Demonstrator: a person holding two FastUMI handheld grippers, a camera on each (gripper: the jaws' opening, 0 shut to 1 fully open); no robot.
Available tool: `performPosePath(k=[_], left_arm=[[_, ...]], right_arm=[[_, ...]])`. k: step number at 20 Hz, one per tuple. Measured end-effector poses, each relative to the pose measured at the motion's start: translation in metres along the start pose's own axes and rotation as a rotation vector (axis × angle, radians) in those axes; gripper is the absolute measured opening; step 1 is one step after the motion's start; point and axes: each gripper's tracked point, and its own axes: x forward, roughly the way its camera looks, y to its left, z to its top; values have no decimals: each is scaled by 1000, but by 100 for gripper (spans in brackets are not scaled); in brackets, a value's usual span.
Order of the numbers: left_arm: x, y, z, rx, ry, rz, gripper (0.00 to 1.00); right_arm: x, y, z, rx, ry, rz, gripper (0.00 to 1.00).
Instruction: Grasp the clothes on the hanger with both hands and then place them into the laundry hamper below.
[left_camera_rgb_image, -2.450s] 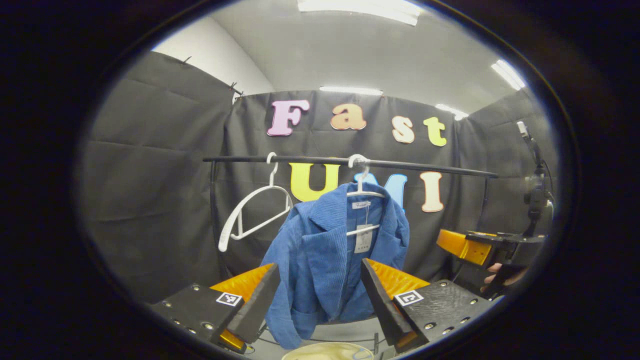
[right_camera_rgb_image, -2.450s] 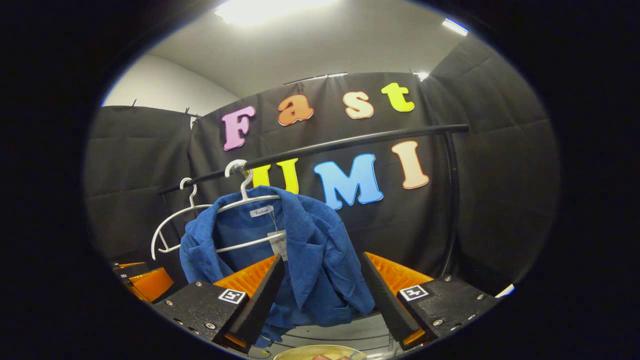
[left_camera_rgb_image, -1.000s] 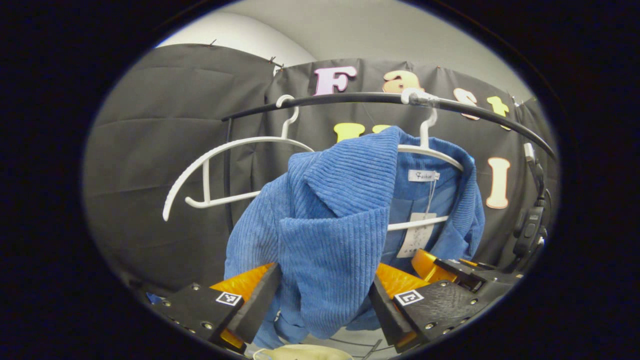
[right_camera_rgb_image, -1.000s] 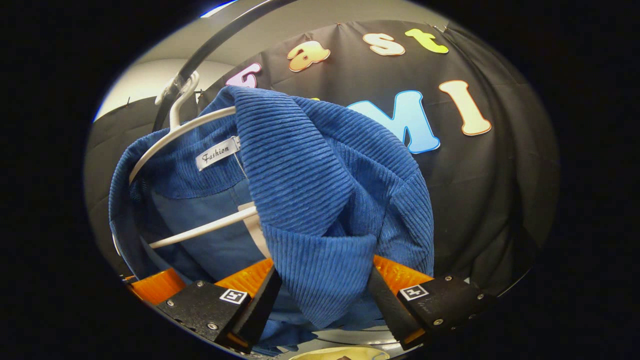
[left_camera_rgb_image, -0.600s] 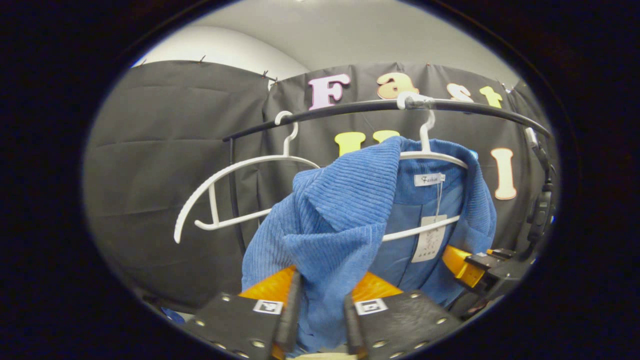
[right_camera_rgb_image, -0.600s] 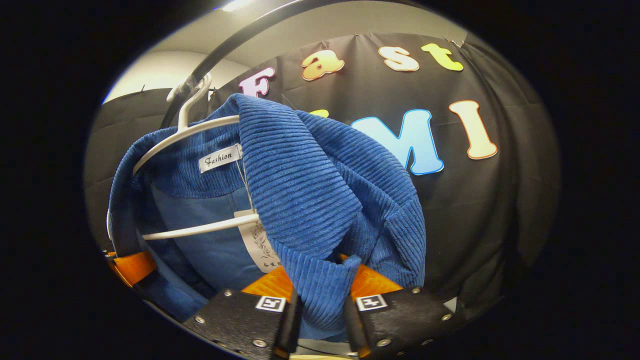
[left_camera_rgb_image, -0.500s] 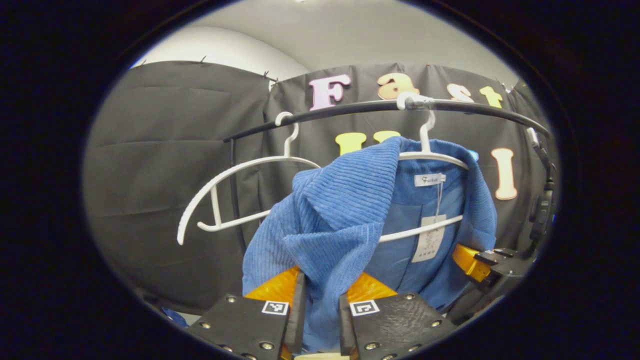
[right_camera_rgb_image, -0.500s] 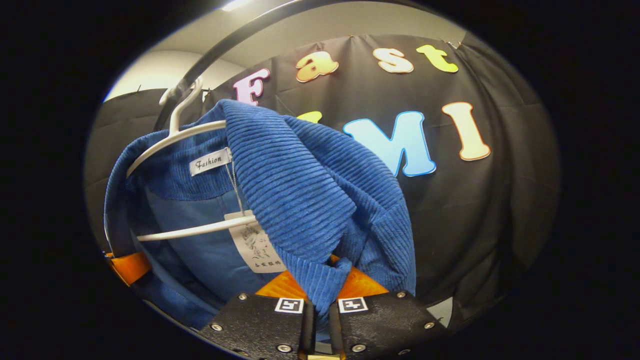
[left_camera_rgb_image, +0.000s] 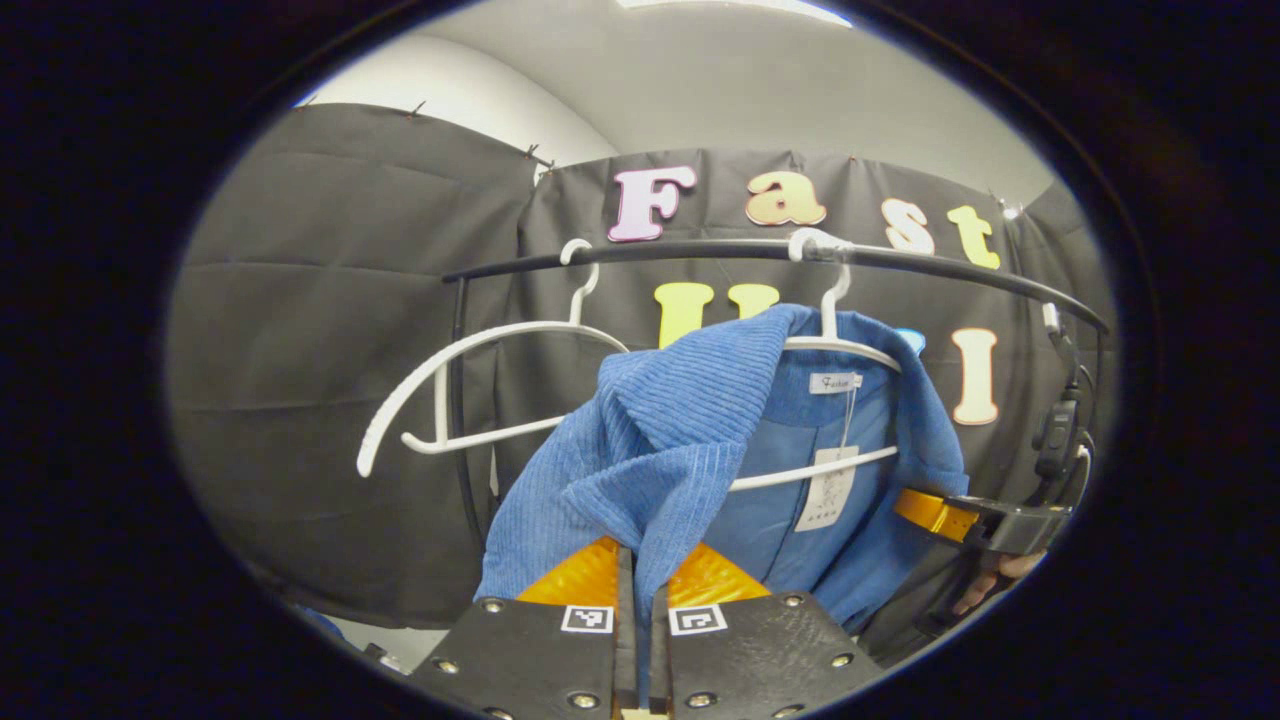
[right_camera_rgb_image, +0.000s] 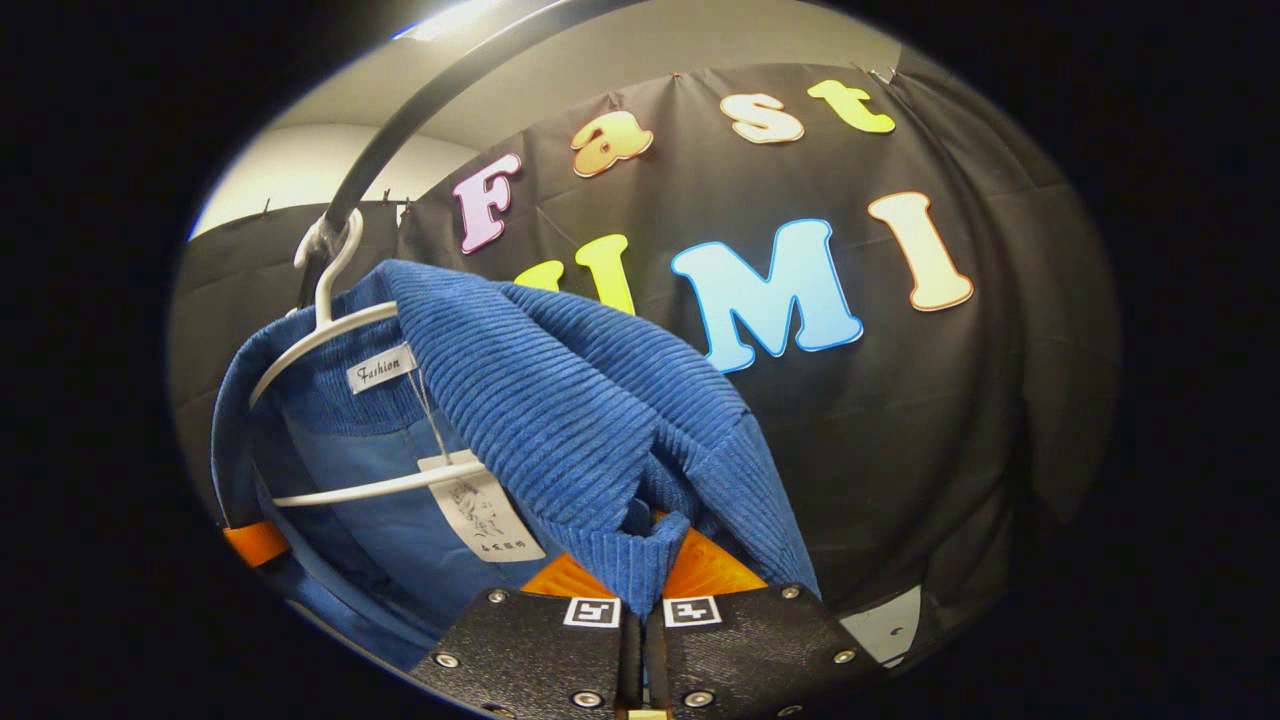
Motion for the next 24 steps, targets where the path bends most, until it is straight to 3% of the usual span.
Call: performPosePath(k=[3, 11, 24], left_arm=[[-12, 3, 14, -28, -33, -37, 4], [-23, 32, 65, 127, -142, 24, 6], [13, 74, 104, 238, -175, 72, 5]], right_arm=[[-4, -13, 10, -12, -35, -22, 2], [-4, -37, 52, 19, -162, -88, 1], [11, -61, 112, 2, -379, -174, 1]])
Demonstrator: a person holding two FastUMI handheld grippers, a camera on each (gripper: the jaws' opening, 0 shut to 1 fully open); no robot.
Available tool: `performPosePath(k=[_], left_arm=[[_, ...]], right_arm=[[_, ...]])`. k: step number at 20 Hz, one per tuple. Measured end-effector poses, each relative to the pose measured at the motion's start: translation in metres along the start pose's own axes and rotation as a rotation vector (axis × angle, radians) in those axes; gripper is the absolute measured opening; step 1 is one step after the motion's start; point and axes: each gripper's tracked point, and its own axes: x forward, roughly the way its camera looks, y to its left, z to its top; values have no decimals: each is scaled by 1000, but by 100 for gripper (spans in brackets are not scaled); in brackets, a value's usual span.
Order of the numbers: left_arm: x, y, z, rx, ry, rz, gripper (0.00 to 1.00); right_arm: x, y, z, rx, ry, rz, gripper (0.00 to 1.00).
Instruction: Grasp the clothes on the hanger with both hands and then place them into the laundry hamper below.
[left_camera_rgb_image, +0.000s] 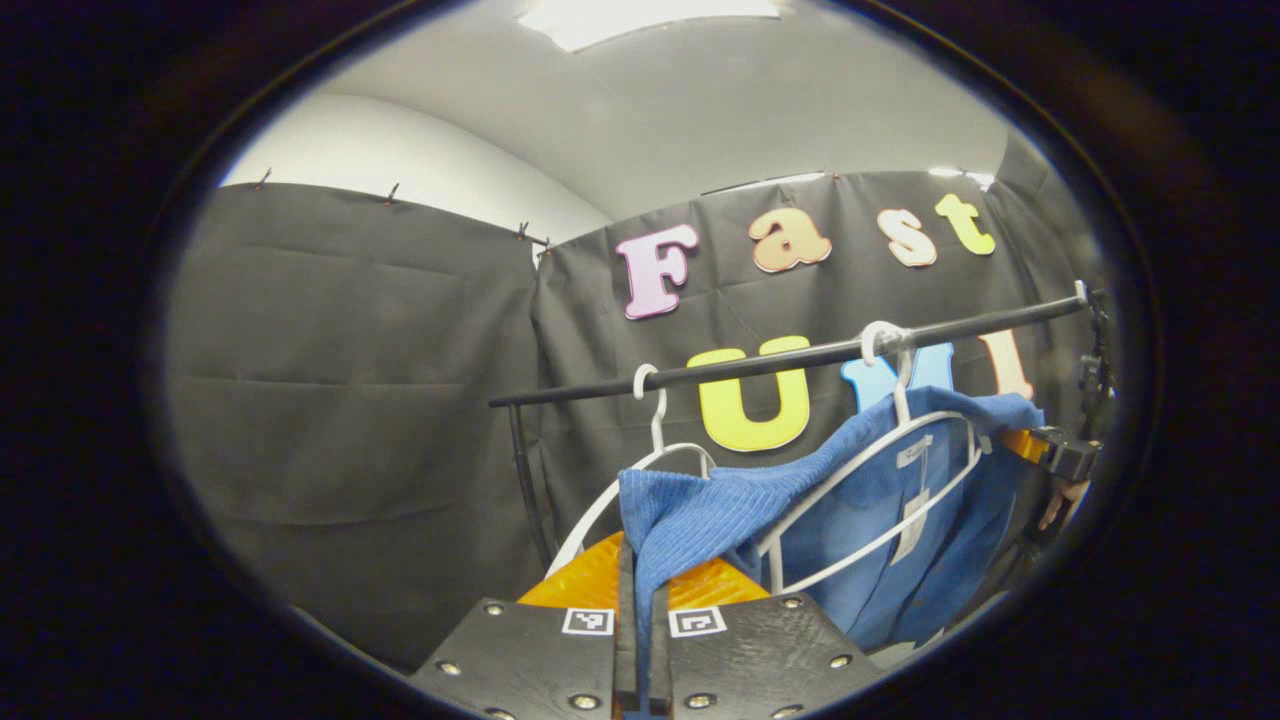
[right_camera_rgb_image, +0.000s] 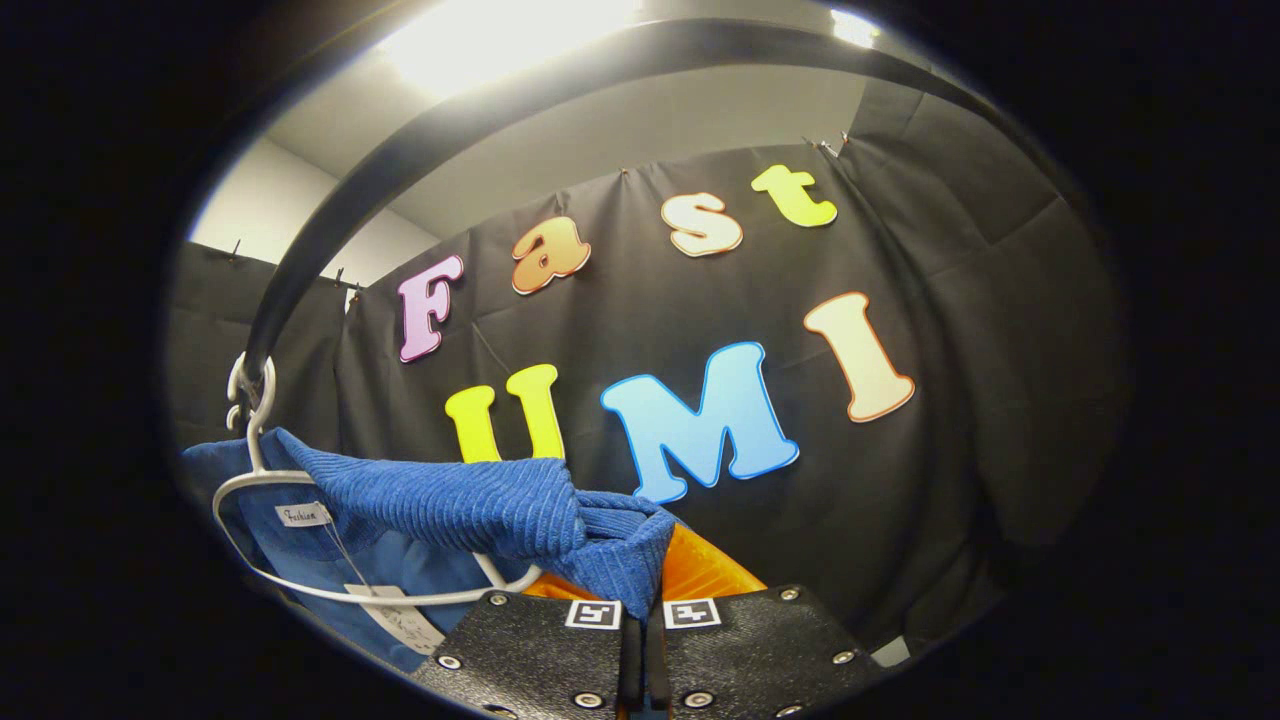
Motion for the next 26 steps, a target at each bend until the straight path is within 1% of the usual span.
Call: performPosePath(k=[1, 2, 4, 5, 7, 9, 11, 13, 14, 16, 17, 18, 19, 20, 22, 23, 25, 26], left_arm=[[4, 1, 1, -1, 0, -12, 7], [7, 3, 0, 5, 1, -24, 4], [13, 4, 1, 18, 3, -55, 5], [18, 3, 1, 30, 3, -74, 7], [25, 6, 1, 59, 4, -104, 5], [30, 6, 1, 75, -1, -128, 5], [35, 3, -4, 90, 10, -169, 5], [39, -2, -6, 85, 17, -212, 5], [41, -4, -8, 81, 25, -232, 7], [45, -8, -14, 92, 41, -276, 4], [43, -8, -19, 90, 54, -295, 7], [45, -8, -25, 99, 70, -312, 7], [44, -6, -33, 111, 87, -320, 5], [43, -7, -36, 119, 101, -329, 7], [45, -9, -43, 114, 118, -348, 4], [46, -11, -46, 107, 122, -358, 5], [49, -10, -58, 110, 145, -363, 7], [48, -9, -63, 111, 154, -362, 6]], right_arm=[[5, -1, 2, -1, -17, -6, 1], [12, -1, 2, 3, -26, -6, 1], [18, -2, 2, 3, -37, -4, 1], [19, -5, 2, -4, -44, -9, 1], [26, -4, 0, -15, -59, -1, 1], [30, -3, 1, -40, -82, -1, 1], [35, -7, 1, -74, -103, -12, 1], [40, -10, 0, -80, -114, -15, 1], [43, -10, -3, -71, -108, -6, 1], [49, -13, -12, -72, -83, 5, 1], [51, -15, -16, -90, -77, 7, 1], [52, -14, -19, -112, -77, 11, 1], [53, -11, -21, -127, -81, 20, 2], [54, -9, -22, -145, -89, 27, 1], [55, -9, -25, -186, -97, 30, 1], [56, -8, -30, -209, -89, 27, 0], [57, -8, -42, -236, -57, 32, 1], [57, -7, -47, -243, -44, 36, 1]])
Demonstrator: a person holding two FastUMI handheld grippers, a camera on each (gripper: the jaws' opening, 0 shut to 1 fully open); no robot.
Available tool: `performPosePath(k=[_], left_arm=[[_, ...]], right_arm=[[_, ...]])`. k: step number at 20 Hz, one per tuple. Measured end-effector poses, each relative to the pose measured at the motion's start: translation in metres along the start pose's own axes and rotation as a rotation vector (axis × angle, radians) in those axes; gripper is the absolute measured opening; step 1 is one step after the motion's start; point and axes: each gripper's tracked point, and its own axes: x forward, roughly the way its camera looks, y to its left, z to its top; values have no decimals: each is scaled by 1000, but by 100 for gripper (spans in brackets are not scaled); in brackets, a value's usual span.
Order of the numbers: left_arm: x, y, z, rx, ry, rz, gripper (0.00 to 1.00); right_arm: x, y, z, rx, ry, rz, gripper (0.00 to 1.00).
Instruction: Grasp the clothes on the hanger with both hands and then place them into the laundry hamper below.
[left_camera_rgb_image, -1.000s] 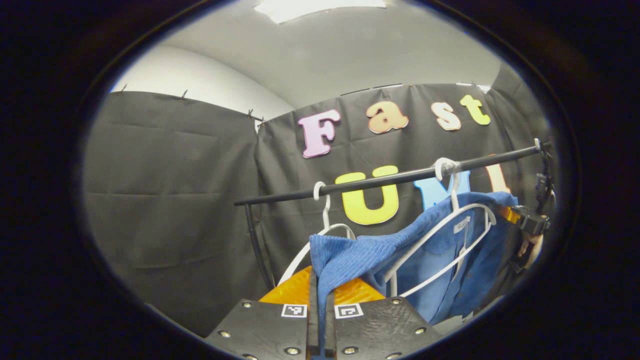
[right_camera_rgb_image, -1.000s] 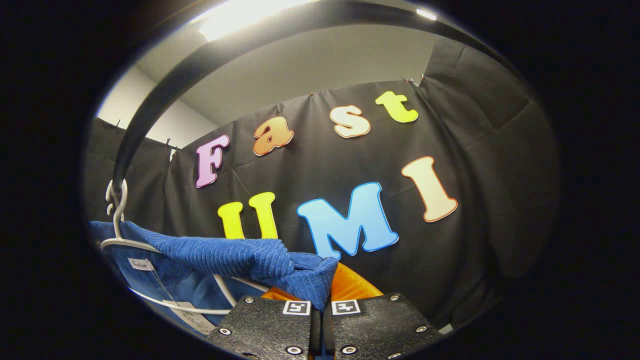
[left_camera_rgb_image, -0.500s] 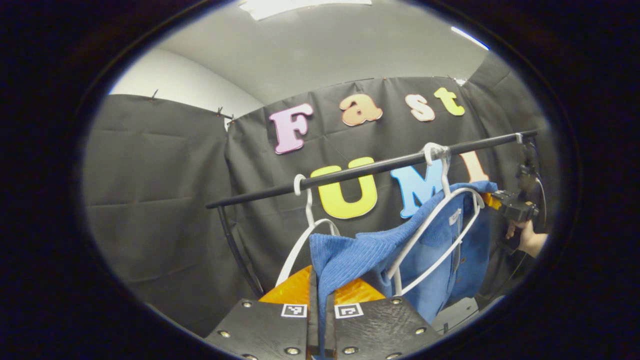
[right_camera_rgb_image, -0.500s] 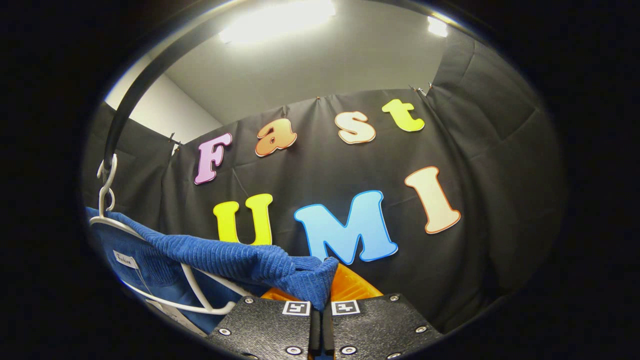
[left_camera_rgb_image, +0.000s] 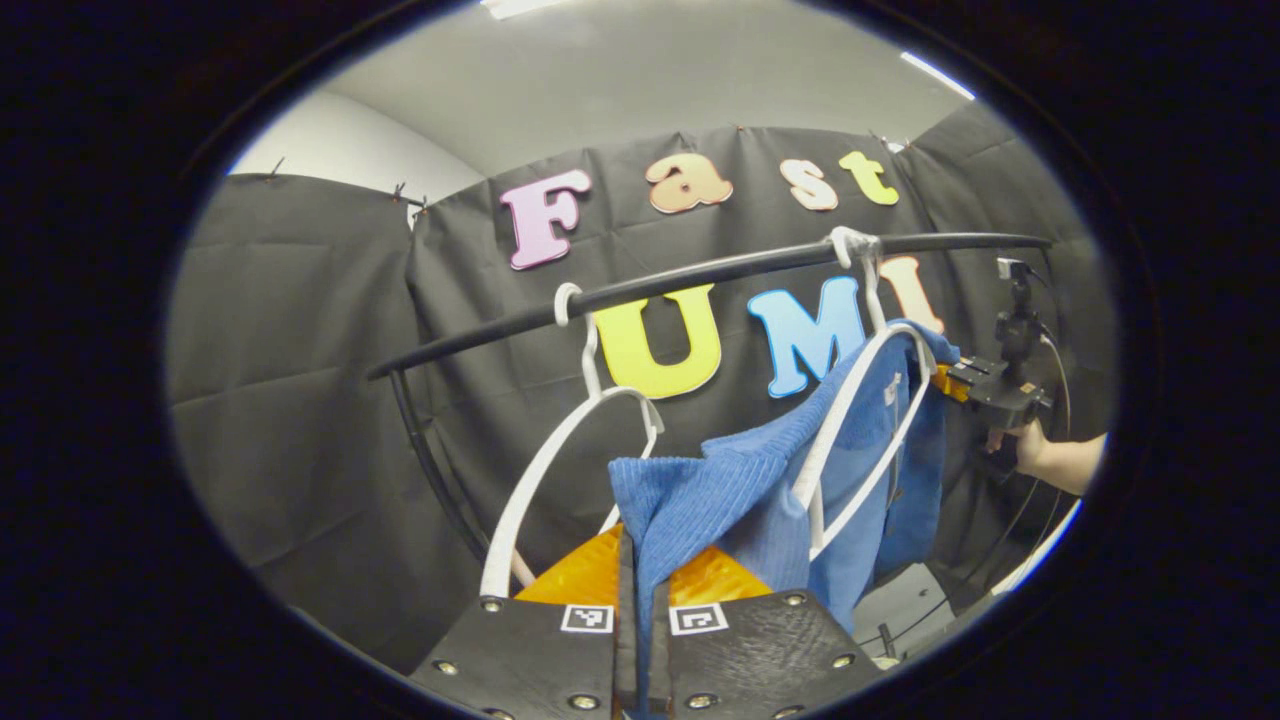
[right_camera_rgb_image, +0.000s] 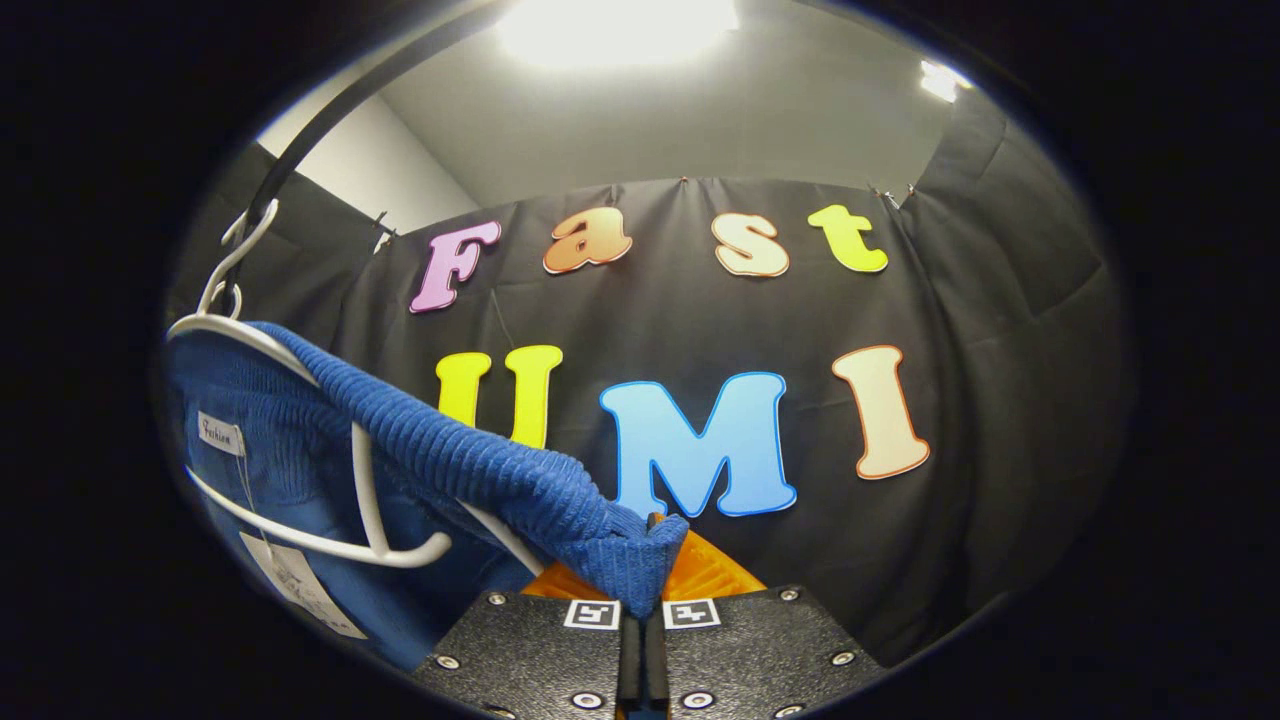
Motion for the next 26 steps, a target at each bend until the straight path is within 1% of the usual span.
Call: performPosePath(k=[3, 6, 7, 9, 10, 12, 13, 14, 16, 17, 18, 20, 21, 22, 23, 25, 26], left_arm=[[1, -5, -8, -19, 5, -14, 7], [6, -16, -37, -83, 72, -58, 6], [4, -16, -38, -98, 62, -56, 6], [0, -13, -34, -89, 37, -39, 7], [1, -12, -36, -92, 41, -39, 7], [4, -21, -49, -156, 86, -73, 7], [1, -19, -53, -188, 87, -76, 7], [-2, -16, -51, -193, 84, -61, 6], [-4, -2, -26, -127, 18, -5, 6], [-8, 0, -6, -101, -10, 6, 6], [-9, 1, 12, -80, -37, 14, 6], [-14, 2, 30, -15, -59, 24, 5], [-17, 5, 37, 26, -59, 33, 5], [-23, 8, 40, 57, -55, 41, 6], [-24, 11, 43, 80, -54, 48, 5], [-26, 17, 55, 108, -55, 62, 6], [-34, 24, 63, 136, -53, 70, 5]], right_arm=[[-3, 7, -8, -14, 7, 13, 1], [-3, 16, -21, -33, 31, 27, 2], [-6, 22, -25, -39, 39, 37, 1], [-12, 24, -28, -63, 30, 40, 2], [-12, 25, -29, -68, 23, 44, 0], [-11, 30, -32, -61, 32, 51, 2], [-12, 27, -30, -53, 31, 45, 2], [-13, 25, -24, -34, 27, 36, 2], [-14, 10, -5, 19, 2, 7, 1], [-14, 4, 9, 39, -23, -5, 1], [-14, -1, 18, 41, -40, -10, 2], [-16, -6, 21, 6, -48, -20, 1], [-16, -5, 17, 7, -41, -12, 1], [-17, -2, 12, 17, -29, 1, 1], [-19, 2, 10, 16, -24, 13, 1], [-22, 8, 7, -4, -28, 36, 1], [-23, 15, 1, 4, -18, 60, 1]])
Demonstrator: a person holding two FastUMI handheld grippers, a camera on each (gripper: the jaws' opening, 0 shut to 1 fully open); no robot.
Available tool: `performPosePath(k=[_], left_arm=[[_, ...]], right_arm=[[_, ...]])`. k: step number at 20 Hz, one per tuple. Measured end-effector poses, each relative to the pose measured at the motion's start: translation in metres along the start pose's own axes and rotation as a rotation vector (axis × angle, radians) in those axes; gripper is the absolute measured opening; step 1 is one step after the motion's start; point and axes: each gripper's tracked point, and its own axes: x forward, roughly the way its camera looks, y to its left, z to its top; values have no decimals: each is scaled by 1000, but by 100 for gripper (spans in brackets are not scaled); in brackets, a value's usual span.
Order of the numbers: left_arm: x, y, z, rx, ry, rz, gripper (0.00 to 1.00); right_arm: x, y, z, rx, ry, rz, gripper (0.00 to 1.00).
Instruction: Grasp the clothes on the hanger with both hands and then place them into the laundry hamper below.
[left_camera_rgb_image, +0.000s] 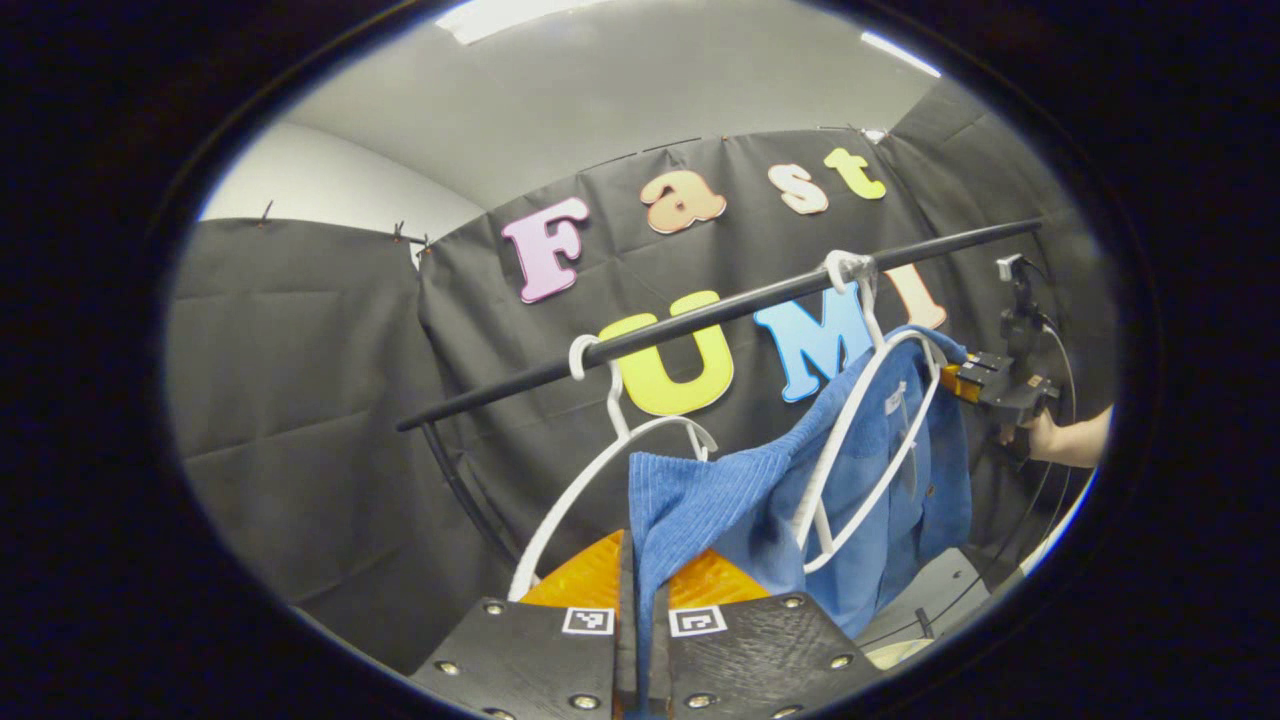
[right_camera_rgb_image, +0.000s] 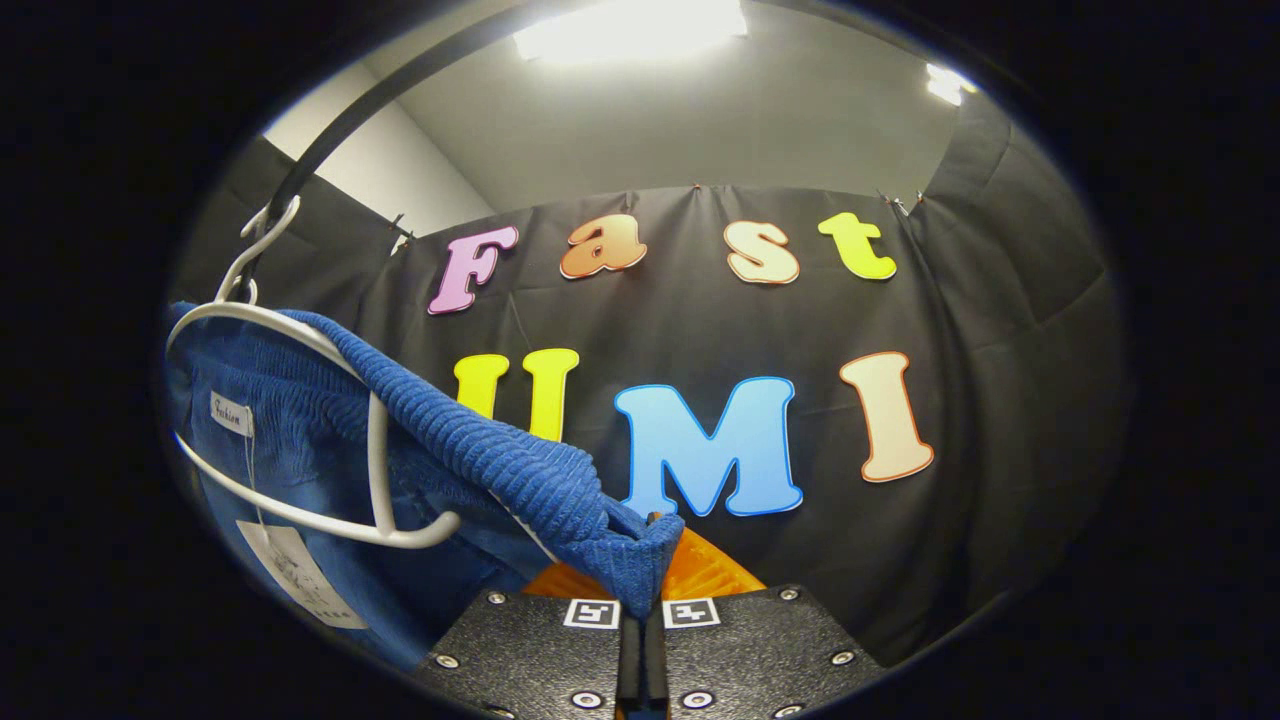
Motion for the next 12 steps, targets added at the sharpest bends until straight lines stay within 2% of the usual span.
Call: performPosePath(k=[2, 4, 5, 8, 10, 12], left_arm=[[-7, 9, 15, 53, -14, 14, 6], [6, 2, -3, 66, 28, 8, 4], [15, -4, -17, 52, 51, -3, 7], [24, -16, -52, -61, 67, -56, 6], [26, -25, -78, -150, 120, -101, 7], [29, -32, -97, -212, 148, -115, 6]], right_arm=[[-5, 11, -10, 19, 13, 41, 2], [-1, 10, -15, 55, 8, 45, 1], [2, 6, -20, 87, 20, 38, 1], [14, 3, -25, 194, 39, 52, 2], [20, 12, -33, 249, 63, 98, 2], [22, 16, -43, 197, 68, 106, 1]])
